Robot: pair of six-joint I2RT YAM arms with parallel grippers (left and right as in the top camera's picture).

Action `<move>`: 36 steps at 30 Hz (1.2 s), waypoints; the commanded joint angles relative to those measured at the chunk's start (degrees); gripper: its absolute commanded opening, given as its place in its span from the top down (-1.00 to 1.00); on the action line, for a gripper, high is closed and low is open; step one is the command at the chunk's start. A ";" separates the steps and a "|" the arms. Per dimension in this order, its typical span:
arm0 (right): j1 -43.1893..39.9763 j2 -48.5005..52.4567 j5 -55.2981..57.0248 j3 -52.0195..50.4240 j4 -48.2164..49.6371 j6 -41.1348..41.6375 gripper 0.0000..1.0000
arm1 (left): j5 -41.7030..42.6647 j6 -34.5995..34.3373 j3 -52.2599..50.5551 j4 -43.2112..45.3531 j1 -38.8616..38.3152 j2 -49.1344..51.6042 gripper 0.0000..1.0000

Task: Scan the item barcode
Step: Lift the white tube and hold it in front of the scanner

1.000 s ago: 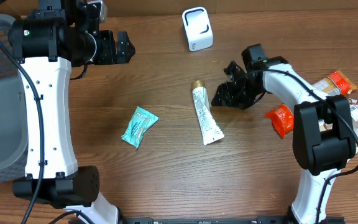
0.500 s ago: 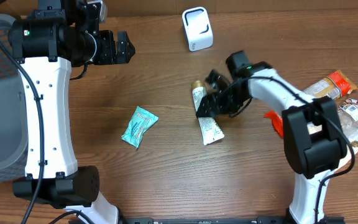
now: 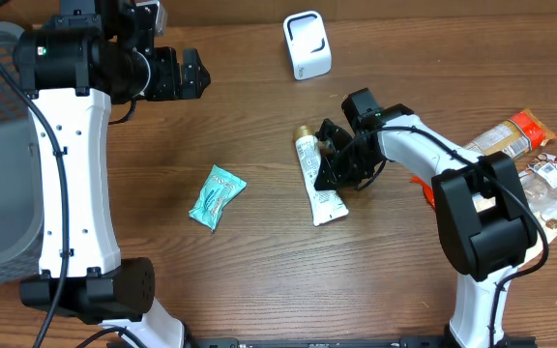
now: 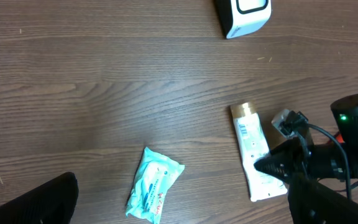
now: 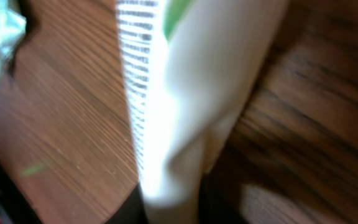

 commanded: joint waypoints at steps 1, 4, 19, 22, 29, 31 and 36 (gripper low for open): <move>0.17 -0.07 1.51 -0.50 0.59 2.91 0.86 | -0.13 1.29 0.17 0.04 -0.09 0.20 -0.99; -0.07 -0.09 -5.42 -0.37 1.05 4.04 0.93 | -0.13 1.29 0.17 0.04 -0.09 0.20 -0.99; -2.93 -7.87 -17.73 5.05 2.86 7.06 0.93 | -0.13 1.29 0.17 0.04 -0.13 0.20 -0.99; -4.44 -13.66 -17.73 5.25 2.47 7.06 0.93 | -0.13 1.29 0.17 0.04 -0.13 0.20 -0.99; -5.70 -24.55 -17.29 5.25 1.92 6.21 0.93 | -0.13 1.29 0.17 0.04 -0.13 0.20 -0.99; -5.40 -26.56 -17.27 5.25 1.22 5.01 0.93 | -0.13 1.29 0.17 0.04 -0.13 0.20 -0.99; -5.33 -28.79 -17.33 5.25 0.48 4.85 0.93 | -0.13 1.31 0.17 0.04 -0.13 0.20 -0.99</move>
